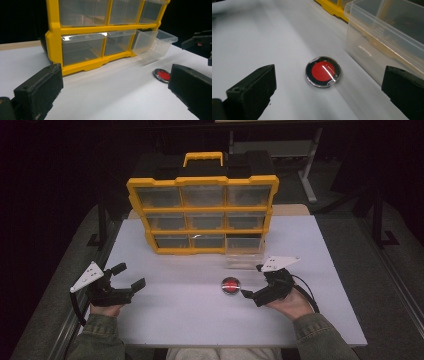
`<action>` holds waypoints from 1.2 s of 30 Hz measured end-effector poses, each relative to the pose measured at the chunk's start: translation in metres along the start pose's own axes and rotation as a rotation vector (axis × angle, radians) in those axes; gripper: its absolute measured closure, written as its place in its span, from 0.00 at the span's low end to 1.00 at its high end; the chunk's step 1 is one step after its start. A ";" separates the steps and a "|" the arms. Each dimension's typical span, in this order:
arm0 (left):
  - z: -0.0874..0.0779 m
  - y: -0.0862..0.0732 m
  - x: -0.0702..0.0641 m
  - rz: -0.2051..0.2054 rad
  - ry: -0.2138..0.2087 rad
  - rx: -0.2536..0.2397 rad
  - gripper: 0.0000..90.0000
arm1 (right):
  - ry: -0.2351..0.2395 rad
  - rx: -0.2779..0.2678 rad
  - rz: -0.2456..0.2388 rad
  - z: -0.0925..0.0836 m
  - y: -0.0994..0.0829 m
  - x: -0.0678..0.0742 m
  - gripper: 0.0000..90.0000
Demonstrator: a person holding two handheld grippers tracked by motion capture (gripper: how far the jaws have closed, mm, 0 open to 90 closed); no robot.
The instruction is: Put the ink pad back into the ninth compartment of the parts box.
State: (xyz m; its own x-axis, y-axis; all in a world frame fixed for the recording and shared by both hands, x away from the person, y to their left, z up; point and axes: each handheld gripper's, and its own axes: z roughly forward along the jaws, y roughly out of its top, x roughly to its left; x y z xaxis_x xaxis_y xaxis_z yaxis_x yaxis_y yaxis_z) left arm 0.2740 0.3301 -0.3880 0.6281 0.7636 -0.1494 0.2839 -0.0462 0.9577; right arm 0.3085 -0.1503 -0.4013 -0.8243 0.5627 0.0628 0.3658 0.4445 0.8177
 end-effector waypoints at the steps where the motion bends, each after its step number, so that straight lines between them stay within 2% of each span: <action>1: 0.000 0.000 0.000 0.000 -0.001 -0.001 0.00 | 0.002 0.004 -0.002 0.002 0.000 0.000 0.00; 12: 0.001 0.000 0.000 0.003 -0.008 0.002 0.00 | 0.027 0.037 0.002 0.018 0.000 0.002 0.00; 21: 0.002 0.000 0.000 0.003 -0.015 0.000 0.00 | 0.050 0.078 -0.013 0.034 0.001 0.004 0.01; 28: 0.001 0.000 0.001 -0.001 -0.014 -0.007 0.00 | 0.071 0.104 -0.001 0.045 -0.001 0.005 0.01; 36: 0.001 0.000 0.001 -0.001 -0.016 -0.007 0.00 | 0.072 0.148 -0.016 0.060 -0.004 0.006 0.01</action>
State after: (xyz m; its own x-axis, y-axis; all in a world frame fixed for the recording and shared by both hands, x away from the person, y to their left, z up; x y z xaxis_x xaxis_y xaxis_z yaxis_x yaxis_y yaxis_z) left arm 0.2757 0.3302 -0.3888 0.6395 0.7532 -0.1541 0.2796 -0.0411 0.9592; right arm 0.3283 -0.1073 -0.4382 -0.8573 0.5059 0.0957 0.4078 0.5537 0.7260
